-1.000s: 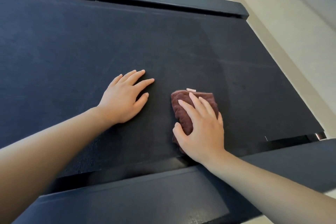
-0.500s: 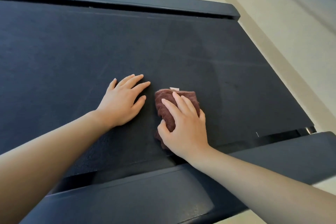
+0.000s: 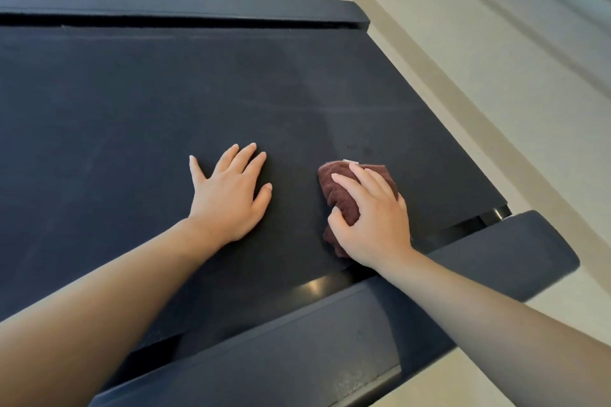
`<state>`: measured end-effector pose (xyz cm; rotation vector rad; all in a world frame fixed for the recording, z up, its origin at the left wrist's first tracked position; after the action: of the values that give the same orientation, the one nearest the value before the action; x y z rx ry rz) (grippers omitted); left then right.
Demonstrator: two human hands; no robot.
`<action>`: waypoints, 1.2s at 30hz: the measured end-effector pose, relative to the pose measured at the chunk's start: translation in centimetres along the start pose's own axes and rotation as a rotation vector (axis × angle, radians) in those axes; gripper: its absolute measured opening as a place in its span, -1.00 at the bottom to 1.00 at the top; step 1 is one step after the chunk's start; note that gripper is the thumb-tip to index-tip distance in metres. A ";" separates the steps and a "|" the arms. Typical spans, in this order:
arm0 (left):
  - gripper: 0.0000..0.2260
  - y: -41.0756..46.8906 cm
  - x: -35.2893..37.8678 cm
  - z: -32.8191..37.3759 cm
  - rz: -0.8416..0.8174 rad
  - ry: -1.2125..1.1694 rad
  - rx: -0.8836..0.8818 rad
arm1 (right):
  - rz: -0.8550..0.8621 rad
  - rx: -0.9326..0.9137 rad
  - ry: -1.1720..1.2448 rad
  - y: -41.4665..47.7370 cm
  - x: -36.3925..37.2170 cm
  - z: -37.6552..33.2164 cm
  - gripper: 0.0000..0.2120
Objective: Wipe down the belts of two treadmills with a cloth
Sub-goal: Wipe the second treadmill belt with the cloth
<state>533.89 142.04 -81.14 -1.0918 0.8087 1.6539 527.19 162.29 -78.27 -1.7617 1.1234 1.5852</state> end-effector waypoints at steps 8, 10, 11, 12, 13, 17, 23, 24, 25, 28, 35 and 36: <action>-0.47 6.4 1.0 1.8 -0.017 0.027 0.007 | 0.012 -0.052 0.018 8.8 1.7 0.5 -0.51; -0.48 9.0 1.0 1.7 -0.010 0.022 -0.003 | 0.014 -0.054 0.013 12.1 2.3 0.8 -0.54; -0.49 10.5 0.9 1.5 0.001 0.017 -0.027 | 0.019 -0.055 0.008 13.7 2.6 1.0 -0.54; -0.49 12.1 0.8 1.4 0.017 0.010 -0.062 | 0.025 -0.057 0.005 15.4 2.9 1.1 -0.54; -0.50 13.8 0.7 1.2 0.033 0.001 -0.106 | 0.033 -0.062 0.007 16.9 3.3 1.2 -0.54; -0.51 18.8 0.8 0.9 0.125 -0.019 -0.236 | 0.066 -0.098 0.025 22.9 4.4 1.2 -0.54; -0.51 19.4 1.3 0.5 0.193 0.002 -0.267 | 0.062 -0.160 0.032 31.1 6.1 -0.1 -0.51; -0.51 19.4 1.2 0.6 0.194 0.000 -0.273 | 0.056 -0.170 0.038 32.4 6.4 -0.5 -0.51; -0.51 19.5 1.2 0.7 0.196 -0.005 -0.277 | 0.053 -0.176 0.044 33.8 6.6 -0.8 -0.52; -0.49 19.4 1.1 0.7 0.209 -0.021 -0.284 | 0.055 -0.199 0.060 37.5 7.2 -2.0 -0.53; -0.48 19.6 1.0 0.6 0.214 -0.034 -0.312 | 0.057 -0.241 0.095 42.0 8.2 -3.6 -0.56; -0.48 19.6 1.0 0.5 0.215 -0.034 -0.311 | 0.060 -0.249 0.094 41.8 8.2 -3.7 -0.56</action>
<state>515.06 136.55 -81.52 -1.2184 0.6795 2.0238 494.02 135.38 -79.31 -1.9975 1.0684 1.7576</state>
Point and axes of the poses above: each hand's wrist, its own y-axis towards the middle knuckle, its own x-axis out of the palm, z = x × y, the point moved 4 cm from there along y, towards the middle knuckle, and after that the axes turned 8 degrees about -y, right-handed, at the moved point
